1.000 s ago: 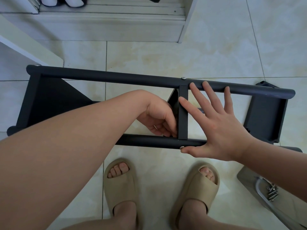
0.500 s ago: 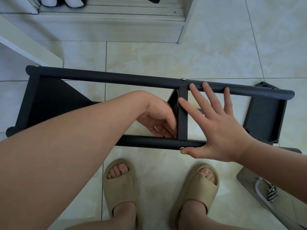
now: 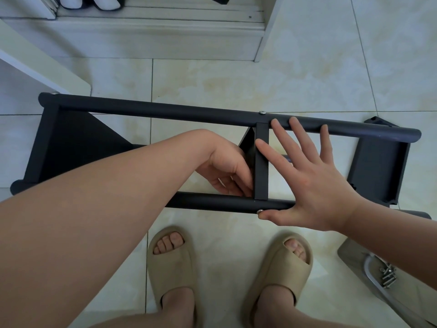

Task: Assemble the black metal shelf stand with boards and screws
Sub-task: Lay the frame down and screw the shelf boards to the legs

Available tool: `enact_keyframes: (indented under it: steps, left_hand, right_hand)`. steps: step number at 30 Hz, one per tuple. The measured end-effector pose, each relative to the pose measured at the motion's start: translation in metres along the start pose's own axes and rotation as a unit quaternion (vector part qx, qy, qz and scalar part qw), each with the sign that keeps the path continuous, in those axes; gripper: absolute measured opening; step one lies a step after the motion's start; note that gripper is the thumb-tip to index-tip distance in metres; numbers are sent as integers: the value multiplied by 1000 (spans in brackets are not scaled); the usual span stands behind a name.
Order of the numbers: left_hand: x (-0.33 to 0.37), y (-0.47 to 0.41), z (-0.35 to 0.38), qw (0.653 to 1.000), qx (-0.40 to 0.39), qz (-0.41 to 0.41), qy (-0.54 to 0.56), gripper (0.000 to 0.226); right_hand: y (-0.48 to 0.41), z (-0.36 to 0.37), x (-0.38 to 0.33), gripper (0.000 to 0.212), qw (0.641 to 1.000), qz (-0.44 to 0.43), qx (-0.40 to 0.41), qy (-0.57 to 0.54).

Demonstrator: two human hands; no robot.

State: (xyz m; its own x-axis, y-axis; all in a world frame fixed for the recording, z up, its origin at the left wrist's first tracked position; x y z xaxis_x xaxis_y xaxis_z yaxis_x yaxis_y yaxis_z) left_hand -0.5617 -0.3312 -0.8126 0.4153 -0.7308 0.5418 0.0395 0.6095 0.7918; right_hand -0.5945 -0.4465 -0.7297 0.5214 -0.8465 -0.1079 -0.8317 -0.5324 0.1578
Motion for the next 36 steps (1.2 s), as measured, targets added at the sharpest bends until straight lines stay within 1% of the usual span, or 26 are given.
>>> enact_keyframes:
  steps: [3, 8, 9, 11, 15, 20, 25, 30, 36]
  left_hand:
    - [-1, 0, 0, 1000, 0, -8, -5, 17]
    - [1, 1, 0, 1000, 0, -2, 9, 38]
    - [2, 2, 1, 1000, -6, 2, 20, 37]
    - [3, 3, 2, 999, -15, 8, 38, 29]
    - [1, 0, -1, 1000, 13, -4, 5, 15]
    - [3, -1, 1, 1000, 12, -6, 7, 17]
    - [5, 2, 2, 999, 1, 7, 37, 21]
    - [3, 4, 4, 1000, -4, -3, 4, 26]
    - [4, 0, 3, 1000, 23, -9, 6, 14]
  right_hand:
    - [0, 0, 0, 113, 1000, 1, -1, -1]
    - [0, 0, 0, 113, 1000, 1, -3, 0]
    - [0, 0, 0, 113, 1000, 1, -4, 1]
    - [0, 1, 0, 113, 1000, 1, -5, 2]
    - [0, 1, 0, 114, 1000, 0, -2, 2]
    - [0, 1, 1, 114, 1000, 0, 0, 1]
    - [0, 2, 1, 114, 1000, -1, 0, 1]
    - [0, 1, 1, 113, 1000, 0, 3, -1]
    - [0, 2, 0, 114, 1000, -3, 6, -2]
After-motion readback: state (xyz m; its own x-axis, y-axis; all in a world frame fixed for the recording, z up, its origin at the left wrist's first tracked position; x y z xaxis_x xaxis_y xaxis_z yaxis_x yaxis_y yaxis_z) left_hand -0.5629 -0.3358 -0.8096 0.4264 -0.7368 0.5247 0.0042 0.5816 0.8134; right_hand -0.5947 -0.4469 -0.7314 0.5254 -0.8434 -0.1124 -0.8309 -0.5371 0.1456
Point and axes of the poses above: each hand's wrist, its own y-axis away from the middle knuckle, its own z-axis out of the palm, x = y × z, the point moved 7 cm from there along -y, towards the middle knuckle
